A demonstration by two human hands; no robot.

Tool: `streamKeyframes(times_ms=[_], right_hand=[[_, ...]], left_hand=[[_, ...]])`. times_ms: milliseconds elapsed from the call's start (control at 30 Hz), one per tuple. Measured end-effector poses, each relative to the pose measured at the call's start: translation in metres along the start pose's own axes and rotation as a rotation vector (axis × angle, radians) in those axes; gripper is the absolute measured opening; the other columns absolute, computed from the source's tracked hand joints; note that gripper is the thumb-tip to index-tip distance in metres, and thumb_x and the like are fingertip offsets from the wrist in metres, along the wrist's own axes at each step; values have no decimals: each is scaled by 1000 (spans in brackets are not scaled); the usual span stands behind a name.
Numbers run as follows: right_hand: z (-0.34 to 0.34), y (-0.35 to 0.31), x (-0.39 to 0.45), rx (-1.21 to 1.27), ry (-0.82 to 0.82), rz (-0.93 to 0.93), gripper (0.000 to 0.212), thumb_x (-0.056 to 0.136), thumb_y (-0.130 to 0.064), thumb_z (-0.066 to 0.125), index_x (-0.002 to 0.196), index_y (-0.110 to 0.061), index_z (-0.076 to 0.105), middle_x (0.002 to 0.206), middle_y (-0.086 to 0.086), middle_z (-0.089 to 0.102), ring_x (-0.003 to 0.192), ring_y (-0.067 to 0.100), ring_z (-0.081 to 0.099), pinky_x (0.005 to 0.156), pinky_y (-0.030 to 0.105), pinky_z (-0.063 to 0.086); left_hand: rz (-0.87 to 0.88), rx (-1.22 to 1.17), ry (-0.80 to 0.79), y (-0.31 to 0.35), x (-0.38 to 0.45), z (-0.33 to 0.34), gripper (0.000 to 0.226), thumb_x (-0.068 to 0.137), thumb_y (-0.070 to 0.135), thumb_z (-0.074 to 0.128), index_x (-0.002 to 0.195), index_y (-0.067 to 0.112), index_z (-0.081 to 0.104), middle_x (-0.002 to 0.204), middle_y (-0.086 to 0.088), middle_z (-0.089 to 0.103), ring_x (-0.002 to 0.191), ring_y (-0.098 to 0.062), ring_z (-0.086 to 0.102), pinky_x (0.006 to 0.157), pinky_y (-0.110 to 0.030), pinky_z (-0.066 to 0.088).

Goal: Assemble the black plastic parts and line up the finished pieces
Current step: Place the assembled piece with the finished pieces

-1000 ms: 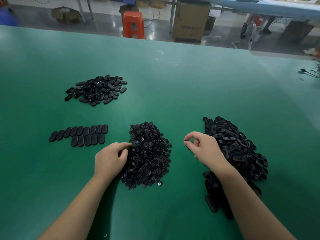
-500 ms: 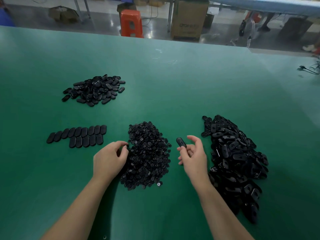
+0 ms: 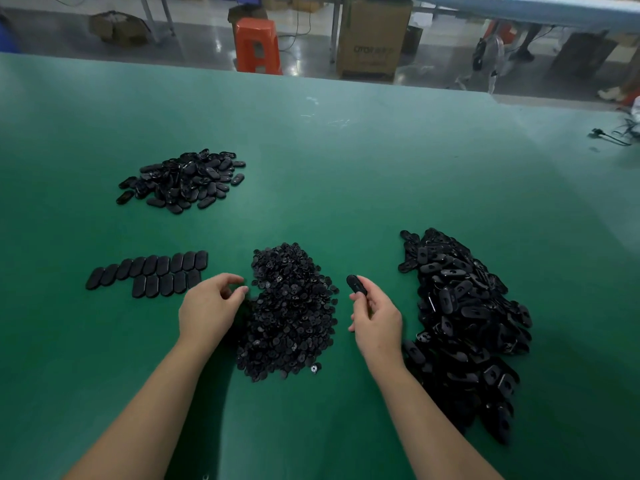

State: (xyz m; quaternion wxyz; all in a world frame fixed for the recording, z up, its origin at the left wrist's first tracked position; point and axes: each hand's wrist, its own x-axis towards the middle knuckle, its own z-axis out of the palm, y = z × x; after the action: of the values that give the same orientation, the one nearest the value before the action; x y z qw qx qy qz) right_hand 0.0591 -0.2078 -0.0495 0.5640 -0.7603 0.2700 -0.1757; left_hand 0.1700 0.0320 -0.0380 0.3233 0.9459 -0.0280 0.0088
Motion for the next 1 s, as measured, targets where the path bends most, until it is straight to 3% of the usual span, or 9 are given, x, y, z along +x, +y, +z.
streamKeyframes(times_ms=[67,167,300,400,533,633,767,867,1000], right_hand=[[0,2,0,2,11,-9,19,102,-14,58,106,-32,64,86,-9,71,58,5,63,52,21,54],[0,1,0,19,16,-32,14,101,-20,61,95,-33,62,80,-3,69,57,7,61,51,24,55],[-1,1,1,-38,46,-102,17,100,-24,63,89,-37,59,88,2,61,62,17,61,50,16,49],[0,4,3,-52,30,-54,7,101,-25,61,99,-31,60,97,2,65,75,25,64,54,25,54],[0,2,2,19,-7,-30,40,104,-18,56,139,-36,52,104,-3,61,67,13,60,52,21,53],[0,3,1,13,-7,-38,30,104,-16,56,127,-34,60,100,-3,66,69,8,66,54,23,56],[-1,1,0,42,14,-19,16,104,-16,54,107,-32,54,84,-10,75,69,10,74,63,39,62],[-2,0,-1,56,14,-14,13,105,-20,52,103,-31,46,80,-13,76,63,14,73,68,41,62],[-3,-1,-2,80,29,-5,14,105,-19,50,101,-30,43,84,-18,76,64,15,74,66,43,62]], left_hand=[[48,45,-7,0,-1,-2,12,93,32,71,101,27,78,86,9,69,80,-15,63,68,-34,54],[107,67,8,1,-7,-4,9,93,30,72,98,26,79,88,10,62,79,-13,59,65,-35,53],[123,110,-25,5,-7,-7,6,93,32,71,91,26,73,91,9,58,78,-11,55,64,-32,49],[135,98,-83,9,-4,-8,7,93,30,70,86,27,69,89,8,65,75,-11,57,65,-31,48],[57,-242,-108,18,-3,-8,12,92,22,72,85,32,71,74,15,70,65,-1,62,59,-17,44],[10,-507,-217,31,-6,-2,21,95,19,68,103,36,77,56,17,57,46,-6,44,53,-23,35],[-6,-689,-323,56,-15,-2,20,94,13,69,94,31,78,53,-3,50,47,-18,38,47,-23,34],[-7,-793,-347,76,-21,-2,11,94,7,68,92,16,74,76,-16,72,43,-20,46,45,-25,44],[-90,-945,-398,98,-28,5,2,95,1,64,96,0,64,90,-15,76,39,-15,51,40,-26,48]])
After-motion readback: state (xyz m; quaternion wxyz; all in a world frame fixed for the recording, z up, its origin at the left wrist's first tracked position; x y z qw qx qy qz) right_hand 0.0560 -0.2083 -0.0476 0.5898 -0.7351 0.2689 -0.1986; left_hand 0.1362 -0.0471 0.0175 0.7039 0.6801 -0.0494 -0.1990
